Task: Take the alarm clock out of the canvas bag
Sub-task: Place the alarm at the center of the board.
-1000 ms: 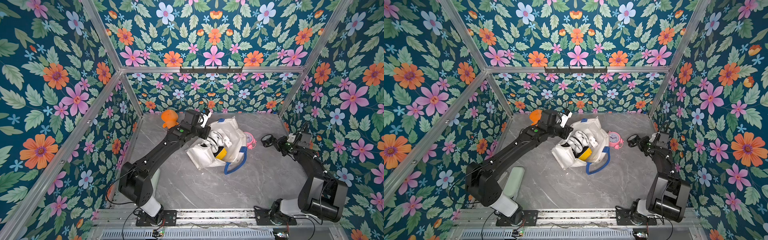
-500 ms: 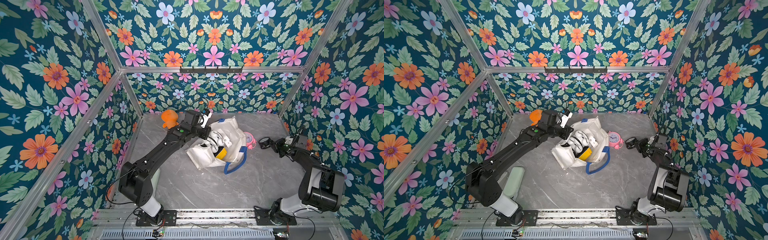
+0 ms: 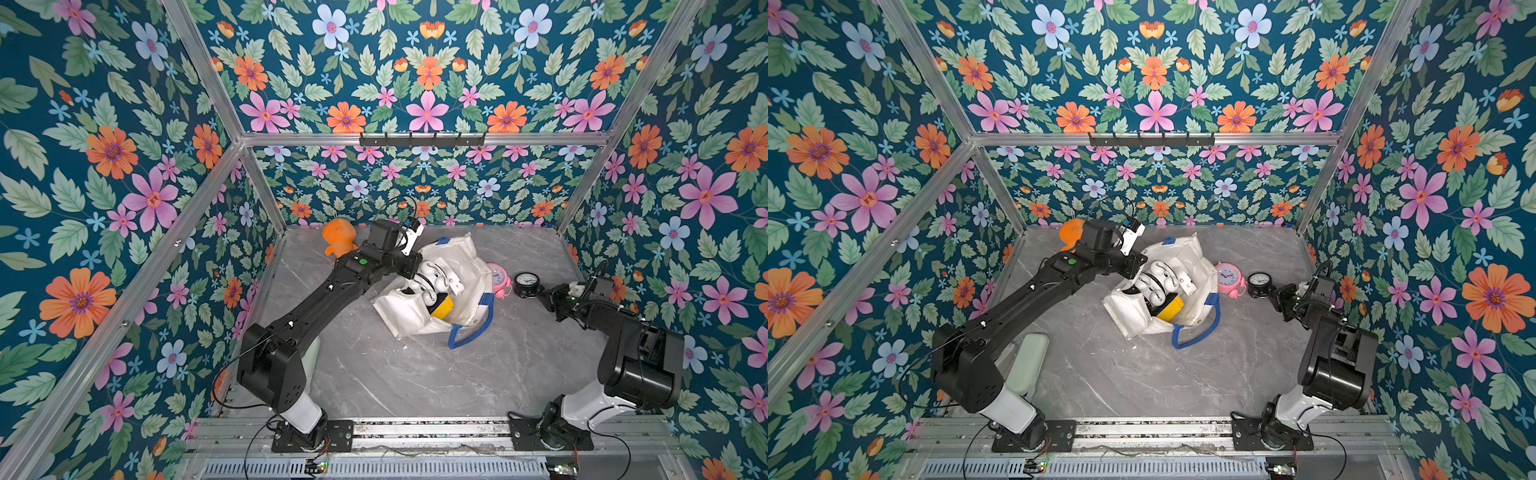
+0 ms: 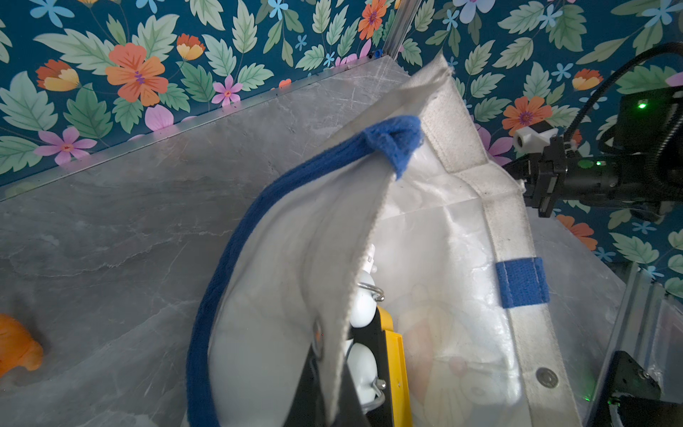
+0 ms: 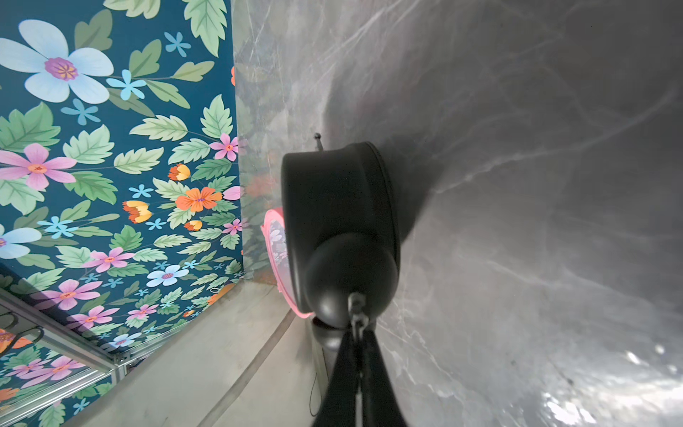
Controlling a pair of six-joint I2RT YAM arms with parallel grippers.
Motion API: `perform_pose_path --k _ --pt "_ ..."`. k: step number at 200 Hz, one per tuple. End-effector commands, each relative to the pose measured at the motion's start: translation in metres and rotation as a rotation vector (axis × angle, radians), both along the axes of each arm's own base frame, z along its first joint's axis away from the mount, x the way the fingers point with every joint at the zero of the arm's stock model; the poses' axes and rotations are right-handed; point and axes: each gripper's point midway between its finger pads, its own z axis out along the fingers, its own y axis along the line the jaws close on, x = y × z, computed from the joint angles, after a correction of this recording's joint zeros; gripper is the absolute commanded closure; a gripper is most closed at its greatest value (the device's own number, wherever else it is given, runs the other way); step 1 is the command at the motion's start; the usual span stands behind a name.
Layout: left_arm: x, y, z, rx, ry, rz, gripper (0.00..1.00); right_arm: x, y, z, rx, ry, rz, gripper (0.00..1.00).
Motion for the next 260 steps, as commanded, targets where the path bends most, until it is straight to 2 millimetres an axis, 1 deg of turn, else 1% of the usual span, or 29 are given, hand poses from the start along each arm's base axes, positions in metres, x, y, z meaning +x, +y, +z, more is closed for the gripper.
perform_pose_path --k 1,33,62,63,65,73,100,129,155,188,200,202,205,230,260 --pt "0.001 -0.005 0.01 -0.031 -0.016 -0.011 1.0 0.006 0.0 0.001 0.036 -0.031 -0.004 0.94" --pt "0.001 -0.005 0.01 -0.03 -0.015 -0.011 1.0 0.006 -0.002 -0.007 0.049 -0.018 -0.01 0.93" --pt "0.001 -0.005 0.008 -0.027 -0.011 -0.012 1.0 0.005 -0.004 -0.007 0.05 -0.026 -0.013 0.91" --pt "0.001 -0.005 0.009 -0.027 -0.012 -0.012 1.0 0.004 -0.004 -0.013 0.057 -0.011 -0.013 0.91" --pt "0.001 -0.005 0.009 -0.027 -0.012 -0.012 1.0 0.004 -0.004 -0.018 0.062 0.0 -0.014 0.91" --pt "0.002 -0.005 0.009 -0.027 -0.012 -0.012 1.0 0.002 -0.005 -0.021 0.062 0.008 -0.018 0.91" --pt "0.003 -0.006 0.007 -0.025 -0.009 -0.012 1.0 0.0 -0.012 -0.024 0.051 0.009 -0.041 0.87" --pt "0.003 -0.007 0.009 -0.026 -0.011 -0.015 1.0 -0.001 -0.012 -0.028 0.061 0.012 -0.039 0.86" --pt "0.004 -0.007 0.01 -0.026 -0.009 -0.016 1.0 -0.001 -0.011 -0.027 0.066 0.003 -0.035 0.81" --pt "0.004 -0.008 0.012 -0.027 -0.009 -0.019 1.0 0.001 -0.011 -0.016 0.05 -0.031 -0.021 0.71" --pt "0.004 -0.008 0.012 -0.027 -0.01 -0.019 1.0 0.001 -0.011 -0.015 0.048 -0.032 -0.018 0.67" --pt "0.004 -0.008 0.013 -0.027 -0.011 -0.019 1.0 0.001 -0.011 -0.006 0.035 -0.054 -0.016 0.67" --pt "0.004 -0.008 0.013 -0.028 -0.011 -0.019 1.0 0.002 -0.012 -0.001 0.027 -0.066 -0.013 0.66" --pt "0.004 -0.008 0.015 -0.03 -0.012 -0.02 1.0 0.001 -0.012 0.017 -0.011 -0.104 -0.005 0.61" --pt "0.005 -0.009 0.015 -0.032 -0.012 -0.023 1.0 -0.001 -0.009 0.052 -0.071 -0.176 0.014 0.58"
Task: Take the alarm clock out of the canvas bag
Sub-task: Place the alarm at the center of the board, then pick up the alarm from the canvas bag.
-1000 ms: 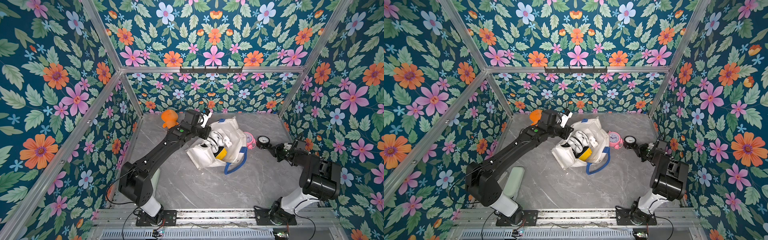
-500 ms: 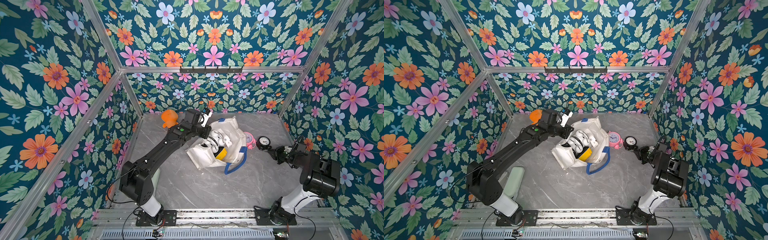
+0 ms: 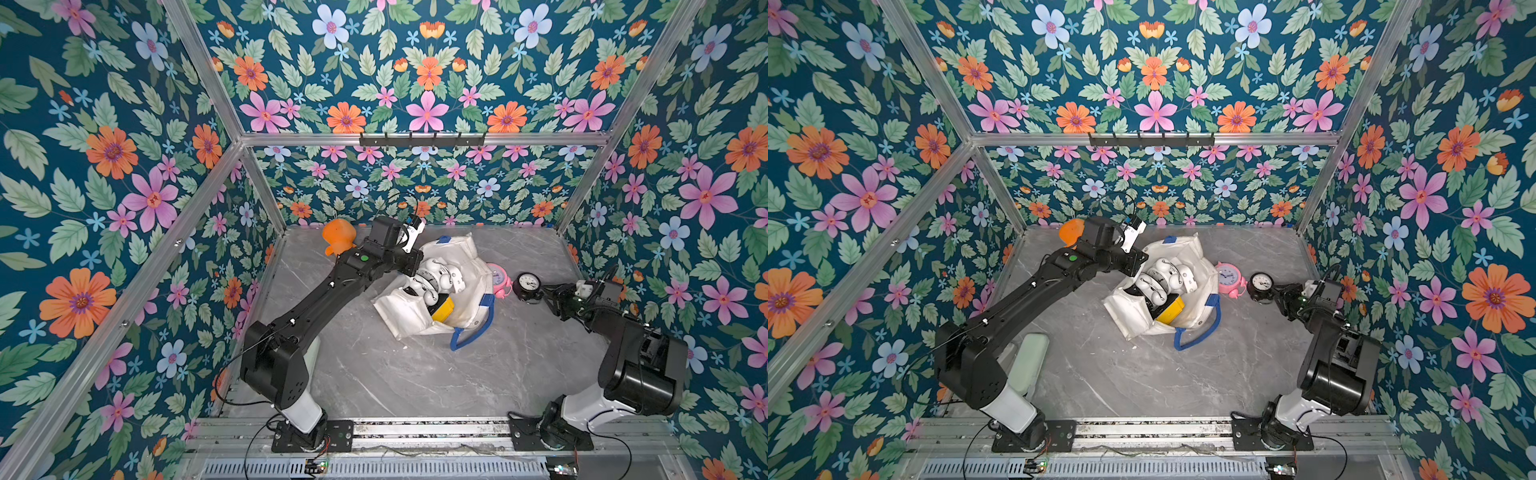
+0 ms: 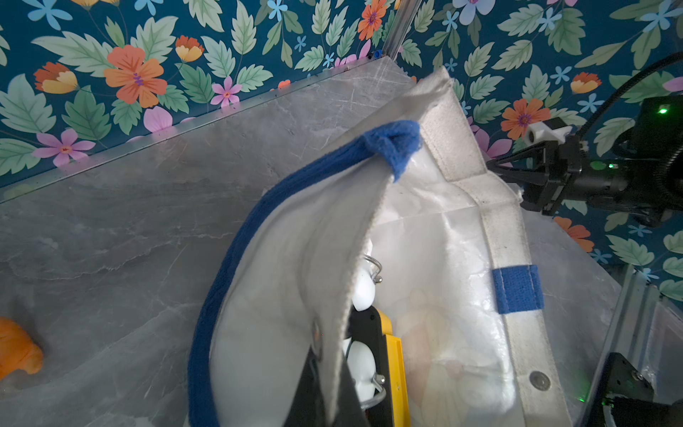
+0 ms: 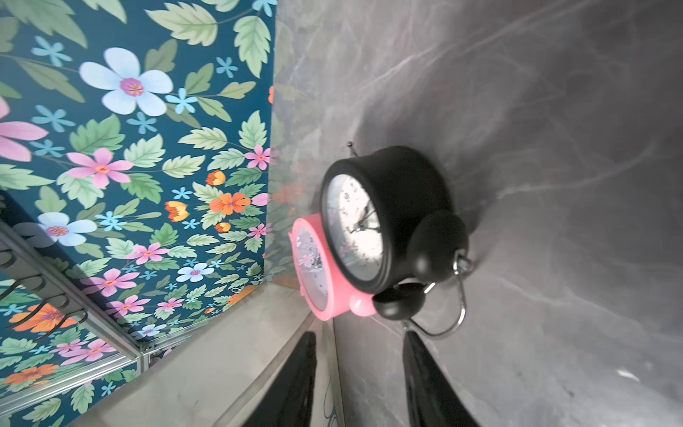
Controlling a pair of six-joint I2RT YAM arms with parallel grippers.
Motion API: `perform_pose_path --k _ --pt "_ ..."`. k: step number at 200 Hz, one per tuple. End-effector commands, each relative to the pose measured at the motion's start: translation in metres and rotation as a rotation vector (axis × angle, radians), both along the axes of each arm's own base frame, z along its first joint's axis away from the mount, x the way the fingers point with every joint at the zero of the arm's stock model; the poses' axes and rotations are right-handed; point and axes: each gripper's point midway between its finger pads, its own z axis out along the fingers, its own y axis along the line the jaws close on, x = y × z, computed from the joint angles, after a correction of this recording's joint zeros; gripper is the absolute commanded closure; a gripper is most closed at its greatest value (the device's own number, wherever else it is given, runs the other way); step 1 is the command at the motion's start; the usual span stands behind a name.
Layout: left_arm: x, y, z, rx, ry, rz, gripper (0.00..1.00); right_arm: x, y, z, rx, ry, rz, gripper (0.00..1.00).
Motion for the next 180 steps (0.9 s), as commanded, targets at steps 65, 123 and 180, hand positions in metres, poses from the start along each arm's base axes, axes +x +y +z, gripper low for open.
perform_pose_path --k 65,123,180 --pt "0.001 -0.007 0.009 -0.032 -0.018 -0.024 1.0 -0.003 0.054 0.13 -0.255 -0.261 0.157 0.58" --pt "0.0 -0.006 0.012 -0.035 -0.024 -0.024 1.0 -0.021 0.145 0.216 -0.434 -0.468 0.387 0.6" --pt "-0.001 -0.006 0.014 -0.041 -0.024 -0.026 1.0 -0.052 0.243 0.233 -0.585 -0.574 0.656 0.61"
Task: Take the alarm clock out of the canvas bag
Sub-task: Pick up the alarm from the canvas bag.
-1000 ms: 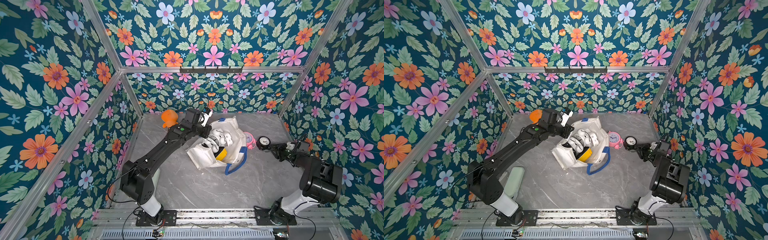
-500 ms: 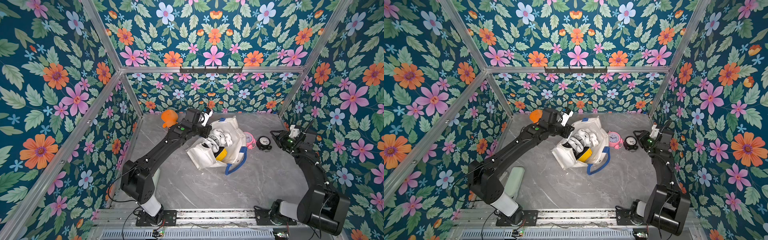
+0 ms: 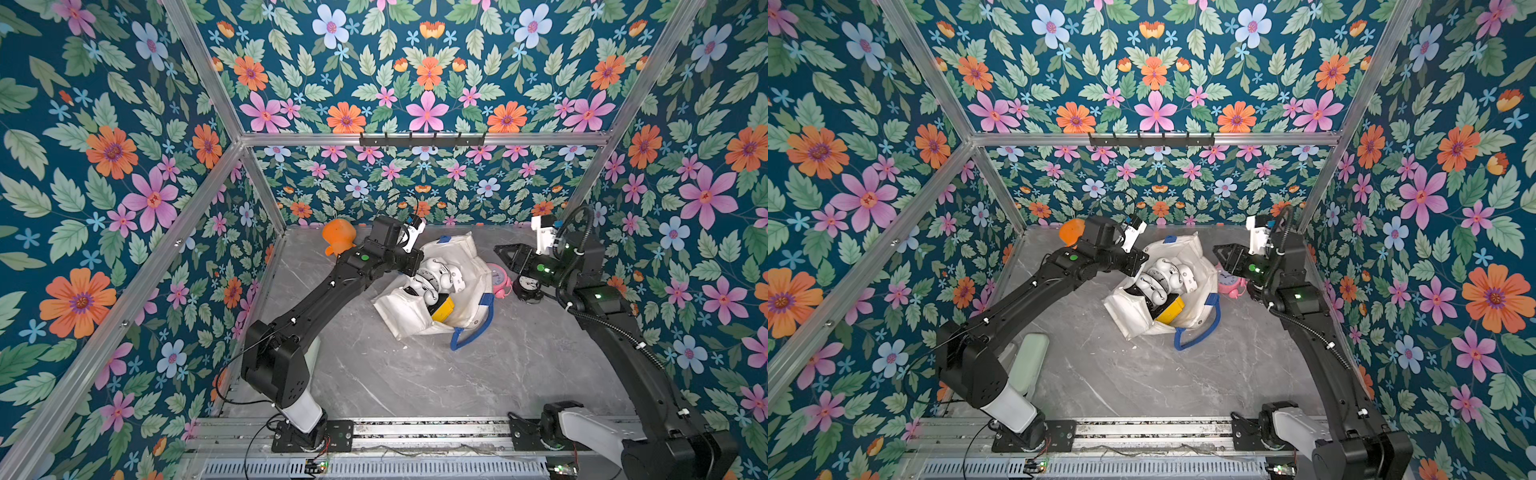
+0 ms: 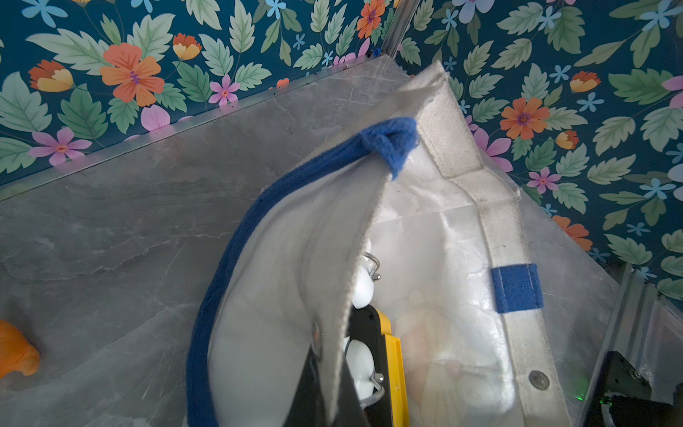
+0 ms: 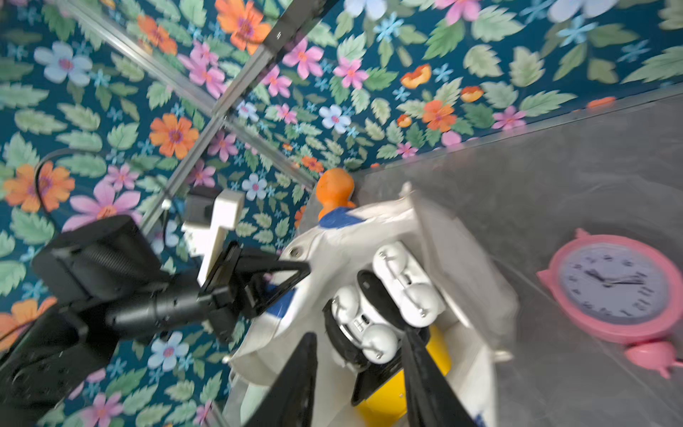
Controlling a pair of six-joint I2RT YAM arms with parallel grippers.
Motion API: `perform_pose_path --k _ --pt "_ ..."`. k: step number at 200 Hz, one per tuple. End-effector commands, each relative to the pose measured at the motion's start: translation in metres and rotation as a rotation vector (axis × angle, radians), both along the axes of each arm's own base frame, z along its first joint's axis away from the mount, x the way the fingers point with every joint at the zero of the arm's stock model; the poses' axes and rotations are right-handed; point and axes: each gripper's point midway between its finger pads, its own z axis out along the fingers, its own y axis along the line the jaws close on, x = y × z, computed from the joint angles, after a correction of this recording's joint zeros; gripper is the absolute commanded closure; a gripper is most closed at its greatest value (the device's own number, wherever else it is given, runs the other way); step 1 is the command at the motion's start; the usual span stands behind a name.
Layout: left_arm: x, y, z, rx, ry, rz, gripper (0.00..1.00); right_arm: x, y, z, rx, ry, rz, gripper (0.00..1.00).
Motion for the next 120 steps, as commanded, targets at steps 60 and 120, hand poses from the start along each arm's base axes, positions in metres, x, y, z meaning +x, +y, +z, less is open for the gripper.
perform_pose_path --k 60,120 --pt "-0.003 -0.005 0.017 -0.046 -0.03 -0.026 1.0 -0.013 0.064 -0.052 -0.284 -0.006 0.148 0.63" --pt "-0.002 -0.007 0.015 -0.049 -0.026 -0.029 1.0 0.001 0.071 -0.119 -0.481 0.101 0.175 0.64"
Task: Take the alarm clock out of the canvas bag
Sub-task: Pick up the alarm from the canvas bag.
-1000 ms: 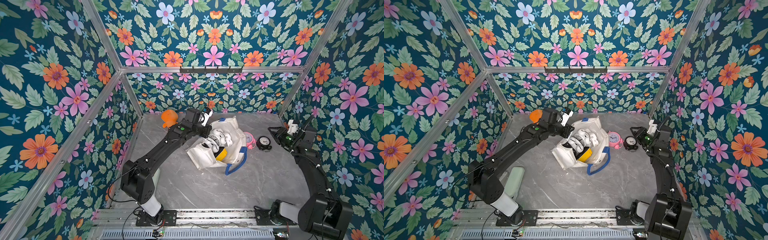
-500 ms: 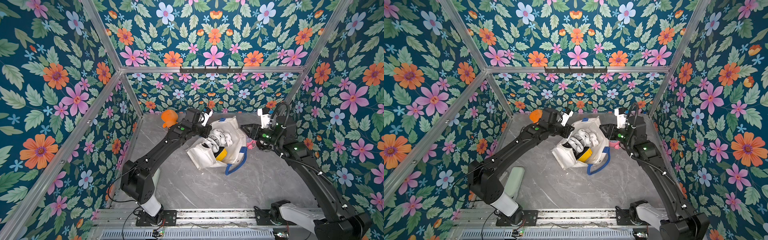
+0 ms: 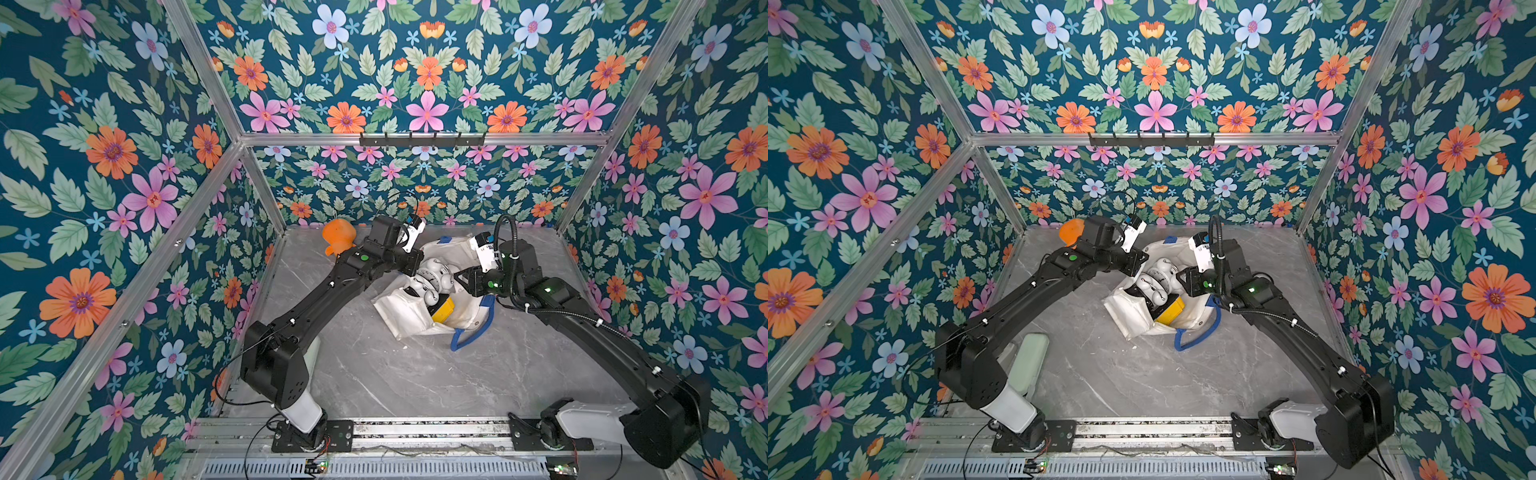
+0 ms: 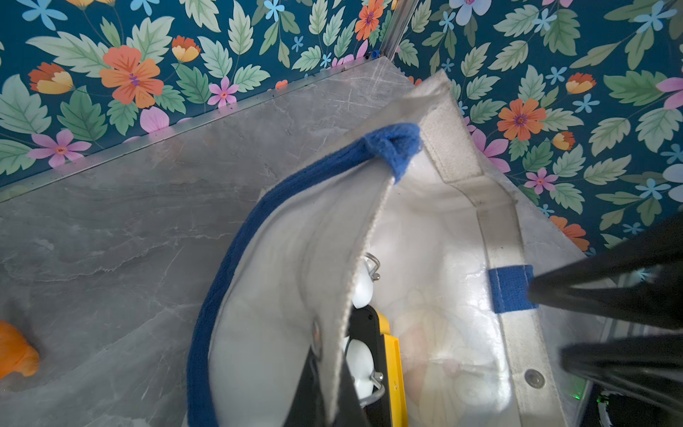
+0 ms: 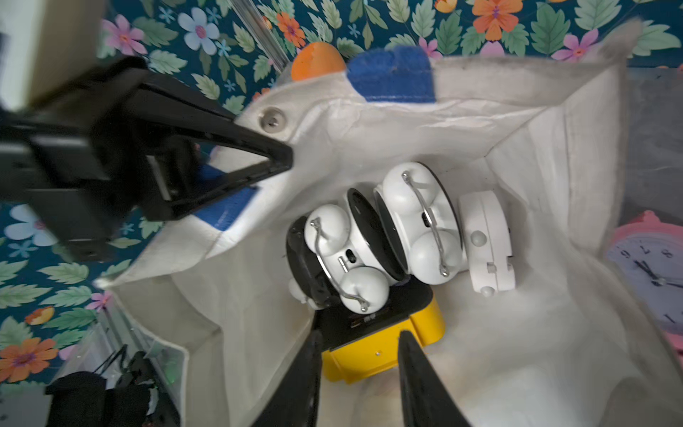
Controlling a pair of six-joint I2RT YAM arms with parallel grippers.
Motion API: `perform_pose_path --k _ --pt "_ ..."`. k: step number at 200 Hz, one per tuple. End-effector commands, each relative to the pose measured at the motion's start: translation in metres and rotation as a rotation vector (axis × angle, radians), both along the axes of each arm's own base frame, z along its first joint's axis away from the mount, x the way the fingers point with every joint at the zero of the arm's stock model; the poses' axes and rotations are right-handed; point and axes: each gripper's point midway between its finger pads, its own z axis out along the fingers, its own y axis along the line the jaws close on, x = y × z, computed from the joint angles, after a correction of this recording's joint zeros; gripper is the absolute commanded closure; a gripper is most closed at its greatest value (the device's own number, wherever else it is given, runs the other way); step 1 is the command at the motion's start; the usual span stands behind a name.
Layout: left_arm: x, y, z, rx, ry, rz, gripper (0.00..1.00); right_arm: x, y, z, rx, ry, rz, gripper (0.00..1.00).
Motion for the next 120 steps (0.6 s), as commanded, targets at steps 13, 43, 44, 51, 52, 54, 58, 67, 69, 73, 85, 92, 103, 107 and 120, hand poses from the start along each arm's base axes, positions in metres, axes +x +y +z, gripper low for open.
perform_pose_path --k 13,43,44,51,52,54,58,67,69,73,85,92,103,107,120 --pt "0.0 -0.006 0.012 -0.042 -0.023 -0.024 1.0 0.007 -0.004 -0.039 -0.151 0.049 -0.006 0.64" --pt "0.0 -0.006 0.013 -0.043 -0.027 -0.024 1.0 0.018 -0.007 -0.064 -0.219 0.081 -0.025 0.64" --pt "0.0 -0.006 0.013 -0.043 -0.027 -0.023 1.0 0.018 -0.007 -0.064 -0.219 0.081 -0.024 0.64" --pt "0.0 -0.006 0.013 -0.043 -0.027 -0.026 1.0 0.02 -0.007 -0.069 -0.233 0.082 -0.027 0.64" --pt "0.0 -0.007 0.013 -0.043 -0.027 -0.026 1.0 0.021 -0.007 -0.069 -0.234 0.08 -0.027 0.64" --pt "-0.001 -0.006 0.013 -0.043 -0.026 -0.027 1.0 0.022 -0.007 -0.07 -0.239 0.08 -0.028 0.64" --pt "-0.001 -0.007 0.013 -0.043 -0.026 -0.027 1.0 0.023 -0.008 -0.072 -0.247 0.081 -0.03 0.64" --pt "0.0 -0.007 0.012 -0.041 -0.025 -0.028 1.0 0.026 -0.009 -0.077 -0.264 0.08 -0.034 0.64" --pt "0.0 -0.007 0.012 -0.041 -0.025 -0.027 1.0 0.027 -0.009 -0.078 -0.268 0.079 -0.035 0.64" --pt "0.0 -0.007 0.012 -0.041 -0.024 -0.027 1.0 0.028 -0.01 -0.081 -0.277 0.08 -0.038 0.65" --pt "0.0 -0.007 0.012 -0.042 -0.025 -0.028 1.0 0.032 -0.01 -0.086 -0.296 0.079 -0.041 0.65" --pt "0.0 -0.007 0.012 -0.043 -0.024 -0.029 1.0 0.034 -0.01 -0.089 -0.305 0.084 -0.04 0.65" --pt "0.0 -0.007 0.013 -0.043 -0.025 -0.029 1.0 0.037 -0.01 -0.094 -0.32 0.09 -0.043 0.66" --pt "-0.001 -0.007 0.013 -0.043 -0.026 -0.03 1.0 0.038 -0.01 -0.096 -0.324 0.093 -0.044 0.66" --pt "-0.001 -0.007 0.012 -0.043 -0.024 -0.032 1.0 0.04 -0.01 -0.101 -0.335 0.097 -0.044 0.67"
